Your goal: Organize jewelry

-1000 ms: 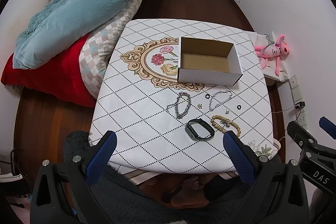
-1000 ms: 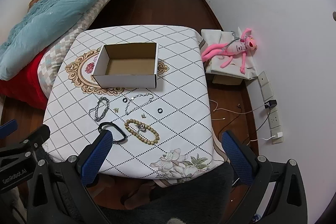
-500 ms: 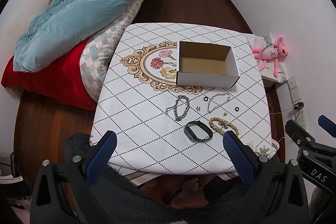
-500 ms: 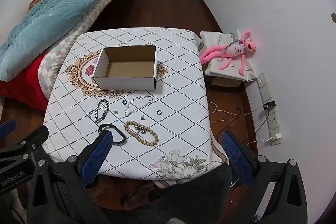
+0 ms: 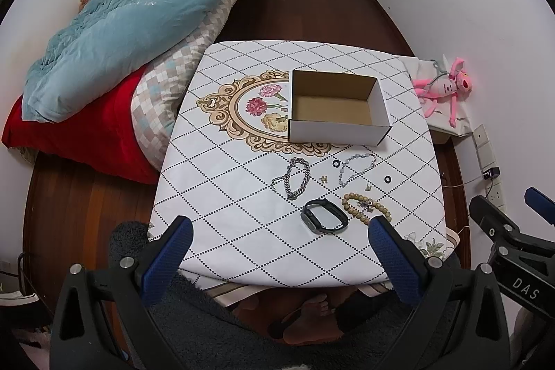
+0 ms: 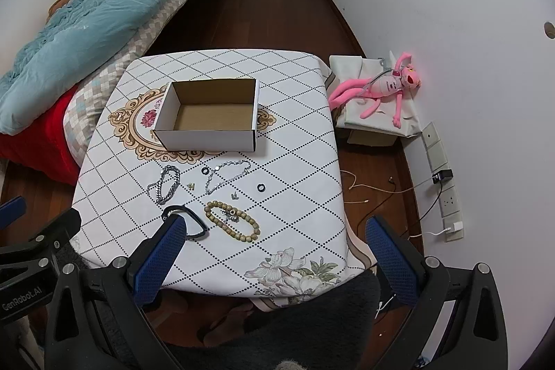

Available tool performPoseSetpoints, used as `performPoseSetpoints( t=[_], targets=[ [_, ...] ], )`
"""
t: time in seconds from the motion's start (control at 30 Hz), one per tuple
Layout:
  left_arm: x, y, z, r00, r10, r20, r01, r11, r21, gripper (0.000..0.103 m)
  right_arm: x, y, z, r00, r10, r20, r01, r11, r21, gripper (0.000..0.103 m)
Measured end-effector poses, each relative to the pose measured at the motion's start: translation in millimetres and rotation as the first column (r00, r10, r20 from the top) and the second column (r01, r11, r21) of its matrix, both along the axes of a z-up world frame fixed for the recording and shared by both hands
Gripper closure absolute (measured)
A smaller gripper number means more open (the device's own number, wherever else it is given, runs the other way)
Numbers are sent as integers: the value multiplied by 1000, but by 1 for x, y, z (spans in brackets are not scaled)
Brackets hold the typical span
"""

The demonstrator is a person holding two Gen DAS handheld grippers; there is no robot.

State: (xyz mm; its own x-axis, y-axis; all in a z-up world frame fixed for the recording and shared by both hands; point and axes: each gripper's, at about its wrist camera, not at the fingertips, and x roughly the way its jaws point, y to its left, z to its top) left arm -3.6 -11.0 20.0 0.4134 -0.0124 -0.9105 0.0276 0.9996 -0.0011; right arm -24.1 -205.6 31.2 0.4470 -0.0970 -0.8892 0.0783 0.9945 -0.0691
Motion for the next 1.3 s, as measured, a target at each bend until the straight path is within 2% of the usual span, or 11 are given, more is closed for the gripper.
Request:
performPoseSetpoints(
  t=[1.13, 1.3],
  targets=[
    [-2, -4, 9, 1000, -6, 22, 6, 1000, -4, 0, 0, -4, 7, 1000, -3, 4, 3, 1000, -1, 0],
    [-3, -2, 7, 1000, -9, 18, 9, 1000, -8, 0, 5, -2, 18, 1000, -3, 0, 3, 1000, -8, 0]
  ],
)
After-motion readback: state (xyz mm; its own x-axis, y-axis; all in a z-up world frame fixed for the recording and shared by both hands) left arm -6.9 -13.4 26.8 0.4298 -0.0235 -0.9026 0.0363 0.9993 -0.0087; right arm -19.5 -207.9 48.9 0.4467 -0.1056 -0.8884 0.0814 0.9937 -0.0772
